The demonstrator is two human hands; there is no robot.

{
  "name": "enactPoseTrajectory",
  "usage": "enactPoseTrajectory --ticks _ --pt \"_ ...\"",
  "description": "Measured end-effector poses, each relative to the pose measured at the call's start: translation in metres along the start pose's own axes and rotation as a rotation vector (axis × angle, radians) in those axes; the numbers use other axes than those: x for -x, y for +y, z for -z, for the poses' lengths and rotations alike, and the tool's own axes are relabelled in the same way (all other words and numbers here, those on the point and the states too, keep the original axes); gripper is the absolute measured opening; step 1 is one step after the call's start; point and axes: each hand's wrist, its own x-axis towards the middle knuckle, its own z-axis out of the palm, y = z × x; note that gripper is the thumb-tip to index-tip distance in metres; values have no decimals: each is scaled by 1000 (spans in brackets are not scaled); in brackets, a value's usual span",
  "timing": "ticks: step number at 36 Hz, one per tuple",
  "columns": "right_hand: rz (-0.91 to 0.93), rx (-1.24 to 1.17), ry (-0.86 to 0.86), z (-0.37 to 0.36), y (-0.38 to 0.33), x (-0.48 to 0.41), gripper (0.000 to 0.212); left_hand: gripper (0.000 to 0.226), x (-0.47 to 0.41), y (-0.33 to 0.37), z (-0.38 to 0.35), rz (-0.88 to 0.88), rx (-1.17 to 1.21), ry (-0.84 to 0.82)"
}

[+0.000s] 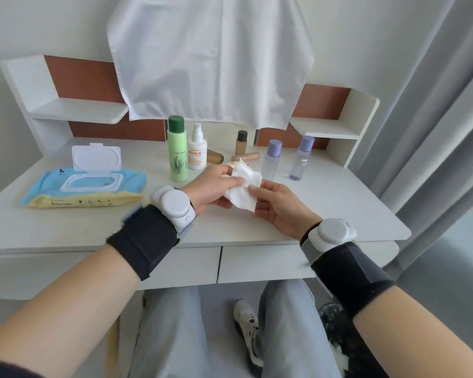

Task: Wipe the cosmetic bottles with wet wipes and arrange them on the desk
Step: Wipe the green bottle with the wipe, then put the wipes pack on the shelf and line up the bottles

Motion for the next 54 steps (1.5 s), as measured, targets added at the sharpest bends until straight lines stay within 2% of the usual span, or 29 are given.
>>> enactPoseTrajectory --ticks 4,9,13,15,21,25,29,32,34,38,41,44,48,54 --pt "3 24 96 10 -1 12 6 25 1 6 -15 12 -24 -69" --pt "49 33 203 30 -6 33 12 29 4 15 -31 -32 -26 -233" --pt "104 -7 244 54 -12 56 15 26 5 24 -59 -87 -2 -286" --pt "126 -16 266 66 -15 69 17 21 6 30 -77 -122 -1 -284" --pt "131 -83 384 98 -21 100 31 28 6 40 -124 -154 55 -271" --pt "130 -201 511 122 -17 117 26 31 5 45 -163 -153 90 -254" --pt "173 -90 556 152 -2 133 23 21 6 49 -202 -144 133 -284" --pt "257 -63 687 166 9 145 24 7 6 42 -231 -265 56 -241" --pt "292 -51 808 175 16 156 23 11 9 36 -255 -350 -51 -162" --pt "293 -46 986 196 34 174 12 15 20 23 -300 -432 -91 -60" --pt "247 2 1078 211 51 184 14 12 26 8 -327 -440 -125 -63" --pt "180 85 1130 219 68 187 13 3 29 -9 -342 -398 -120 -82" --pt "46 213 1176 230 88 186 6 2 24 -29 -360 -214 -93 -154" --pt "-155 340 1119 242 110 192 18 21 23 -55 -371 -57 -272 -300"
